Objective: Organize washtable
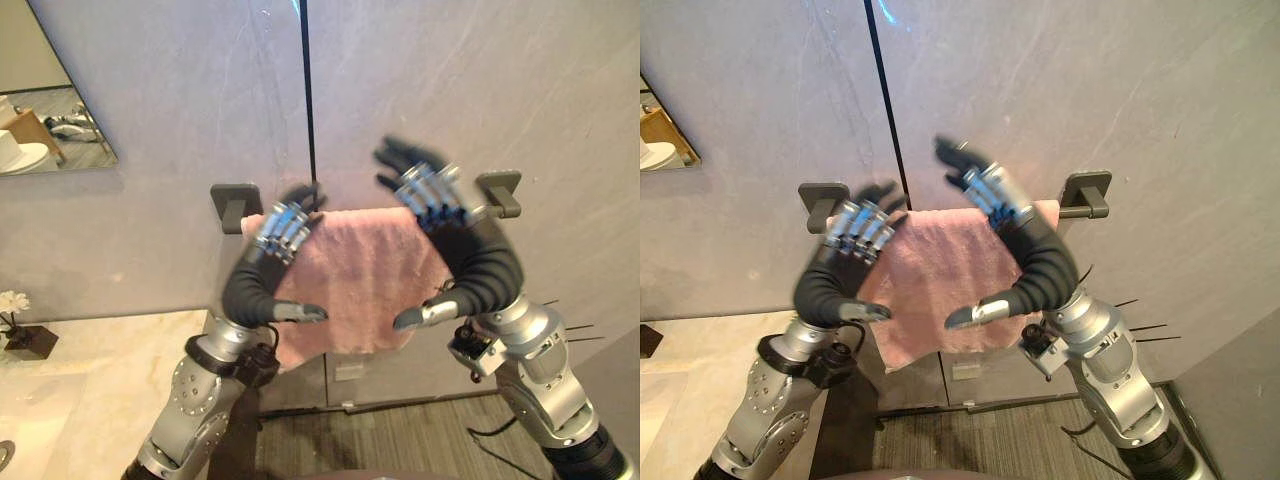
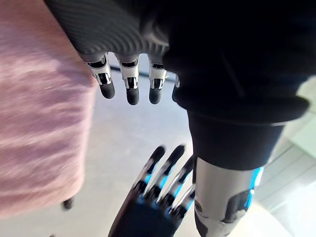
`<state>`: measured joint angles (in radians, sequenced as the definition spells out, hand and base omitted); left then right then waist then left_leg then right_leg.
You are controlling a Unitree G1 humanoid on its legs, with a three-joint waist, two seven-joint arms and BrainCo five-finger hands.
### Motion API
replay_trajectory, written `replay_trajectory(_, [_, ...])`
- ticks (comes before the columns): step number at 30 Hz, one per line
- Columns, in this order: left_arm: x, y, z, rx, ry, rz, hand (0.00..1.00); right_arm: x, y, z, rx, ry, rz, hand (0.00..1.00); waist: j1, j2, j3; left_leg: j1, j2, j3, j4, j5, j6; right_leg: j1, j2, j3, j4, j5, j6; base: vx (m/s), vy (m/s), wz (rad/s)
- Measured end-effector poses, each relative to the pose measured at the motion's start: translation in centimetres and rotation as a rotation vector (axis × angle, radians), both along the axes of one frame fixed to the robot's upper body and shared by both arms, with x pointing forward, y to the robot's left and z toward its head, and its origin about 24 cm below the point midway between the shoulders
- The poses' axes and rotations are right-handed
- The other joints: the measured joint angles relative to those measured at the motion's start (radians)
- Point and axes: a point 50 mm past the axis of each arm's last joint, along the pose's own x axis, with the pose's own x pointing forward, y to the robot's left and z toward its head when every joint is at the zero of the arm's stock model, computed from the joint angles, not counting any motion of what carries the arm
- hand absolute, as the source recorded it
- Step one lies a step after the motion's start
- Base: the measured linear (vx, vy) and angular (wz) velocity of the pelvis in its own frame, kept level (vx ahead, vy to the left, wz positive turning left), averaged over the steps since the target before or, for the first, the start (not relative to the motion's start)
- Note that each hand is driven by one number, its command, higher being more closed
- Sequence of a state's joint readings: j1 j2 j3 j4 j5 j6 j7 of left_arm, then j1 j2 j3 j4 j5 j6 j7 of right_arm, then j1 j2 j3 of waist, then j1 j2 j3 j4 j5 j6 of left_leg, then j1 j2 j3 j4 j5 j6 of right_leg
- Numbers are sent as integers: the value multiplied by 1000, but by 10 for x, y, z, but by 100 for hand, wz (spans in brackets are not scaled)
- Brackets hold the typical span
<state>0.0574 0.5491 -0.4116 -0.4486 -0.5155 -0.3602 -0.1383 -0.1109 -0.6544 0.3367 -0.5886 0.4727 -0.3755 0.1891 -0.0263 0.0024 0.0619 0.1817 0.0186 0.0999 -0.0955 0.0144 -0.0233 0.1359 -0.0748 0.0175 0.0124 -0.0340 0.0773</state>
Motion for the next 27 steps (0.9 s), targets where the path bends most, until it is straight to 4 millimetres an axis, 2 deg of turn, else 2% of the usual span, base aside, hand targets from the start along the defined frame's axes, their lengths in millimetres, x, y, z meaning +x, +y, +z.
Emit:
replay_trajectory(4, [0,3,-27,164,117,-106,0,7,-7,-29,-160,193,61,0,-9,-2,0,1,0,5,0,0,0,0,0,6,2,0,0,-18,-16,-5])
replay_trajectory(6, [0,7,-46,240,199,-128,0,9,-16,-52,-237,321,48,0,-9,-1,1,1,0,10,0,0,0,-1,0,10,4,0,0,-19,-20,-5])
replay_trajectory(7, [0,7,-49,249,213,-133,0,9,-18,-58,-252,351,43,0,-10,-1,1,2,0,11,0,0,0,-1,0,11,5,0,0,-42,-26,-3])
replay_trajectory(8, [0,7,-52,260,227,-146,0,8,-22,-73,-278,421,32,0,-11,-3,3,4,0,12,0,0,0,-3,0,11,5,0,0,-43,-22,-3])
replay_trajectory(10, [-1,8,-60,272,265,-143,0,7,-24,-83,-285,469,22,0,-13,0,5,7,0,14,-1,0,0,-3,0,13,5,-1,0,-42,-22,-3])
replay_trajectory(13, [2,5,-69,271,286,-118,0,9,-30,-117,-323,582,-57,0,-11,-2,7,7,0,15,-1,0,0,-3,0,13,7,-1,0,-40,-25,-1])
replay_trajectory(15, [8,0,-81,264,298,-39,0,13,-24,-141,-329,634,-145,0,-12,-1,8,7,-1,15,-1,0,0,-5,0,13,7,-1,0,-32,-20,-1])
replay_trajectory(17, [15,-5,-87,228,304,54,0,16,-17,-157,-314,670,-216,0,-12,-1,9,7,-1,14,-1,0,0,-5,0,13,7,-1,0,0,0,0])
replay_trajectory(20, [21,-7,-101,241,338,183,0,22,-11,-170,-287,685,-333,0,-12,1,10,4,1,11,-1,0,0,-4,-1,11,4,-1,-1,-1,-1,2])
replay_trajectory(23, [23,-7,-117,289,381,274,0,28,-16,-177,-250,702,-457,0,-12,0,11,1,2,6,-1,0,0,-4,-2,10,-1,-1,-1,0,0,3])
replay_trajectory(27, [27,-1,-119,332,367,384,0,34,-27,-175,-245,666,-607,0,-13,-8,19,-4,2,-1,0,0,0,-1,-6,7,-10,-1,-1,0,0,5])
